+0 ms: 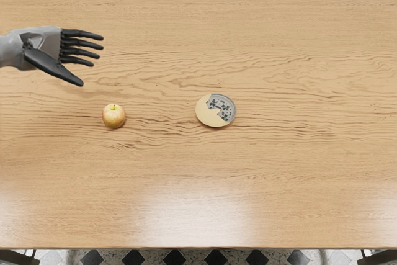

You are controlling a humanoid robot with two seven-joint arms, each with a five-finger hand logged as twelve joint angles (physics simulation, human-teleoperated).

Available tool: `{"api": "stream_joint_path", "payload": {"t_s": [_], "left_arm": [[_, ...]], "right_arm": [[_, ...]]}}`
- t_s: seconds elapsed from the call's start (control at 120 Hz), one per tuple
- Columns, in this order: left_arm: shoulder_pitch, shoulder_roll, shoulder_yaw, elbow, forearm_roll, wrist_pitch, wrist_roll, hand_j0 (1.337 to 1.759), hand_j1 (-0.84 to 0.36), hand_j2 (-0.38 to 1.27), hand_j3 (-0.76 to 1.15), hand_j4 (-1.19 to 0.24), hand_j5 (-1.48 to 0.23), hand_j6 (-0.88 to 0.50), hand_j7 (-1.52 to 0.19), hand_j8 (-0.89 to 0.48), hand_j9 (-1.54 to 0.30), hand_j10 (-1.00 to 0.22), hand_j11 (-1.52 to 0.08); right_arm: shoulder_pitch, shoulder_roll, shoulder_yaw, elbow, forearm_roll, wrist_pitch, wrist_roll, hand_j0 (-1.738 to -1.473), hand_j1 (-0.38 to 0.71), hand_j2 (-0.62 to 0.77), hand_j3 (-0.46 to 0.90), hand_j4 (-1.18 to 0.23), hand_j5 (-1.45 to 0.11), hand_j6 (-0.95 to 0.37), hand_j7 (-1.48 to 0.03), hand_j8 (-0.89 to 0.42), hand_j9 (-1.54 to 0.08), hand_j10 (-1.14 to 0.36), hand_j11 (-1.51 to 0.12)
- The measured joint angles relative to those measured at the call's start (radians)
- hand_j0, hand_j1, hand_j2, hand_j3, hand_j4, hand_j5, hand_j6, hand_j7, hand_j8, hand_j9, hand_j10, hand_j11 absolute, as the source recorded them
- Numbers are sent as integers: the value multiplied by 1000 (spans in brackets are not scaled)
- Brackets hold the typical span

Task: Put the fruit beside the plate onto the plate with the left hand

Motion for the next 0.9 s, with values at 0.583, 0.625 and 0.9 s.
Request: {"api": "stream_joint_path", "payload": {"t_s": [0.583,0.625,0.9], "left_arm": [[93,88,0,-325,359,115,11,1658,58,51,0,-248,-319,-248,-318,-248,-318,-247,-318],[93,79,0,-336,377,152,21,1658,58,52,0,-248,-319,-249,-318,-248,-318,-247,-318],[102,1,9,-367,496,375,209,1658,58,52,0,-249,-319,-249,-319,-249,-318,-248,-318]], "right_arm": [[-2,0,-1,0,0,0,115,-1658,-305,-7,0,-36,-47,-36,-47,-36,-47,-36,-47],[-2,0,-1,0,0,0,115,-1658,-305,-7,0,-36,-47,-36,-47,-36,-47,-36,-47],[-2,0,-1,0,0,0,116,-1658,-305,-7,0,-36,-47,-36,-47,-36,-47,-36,-47]]}}
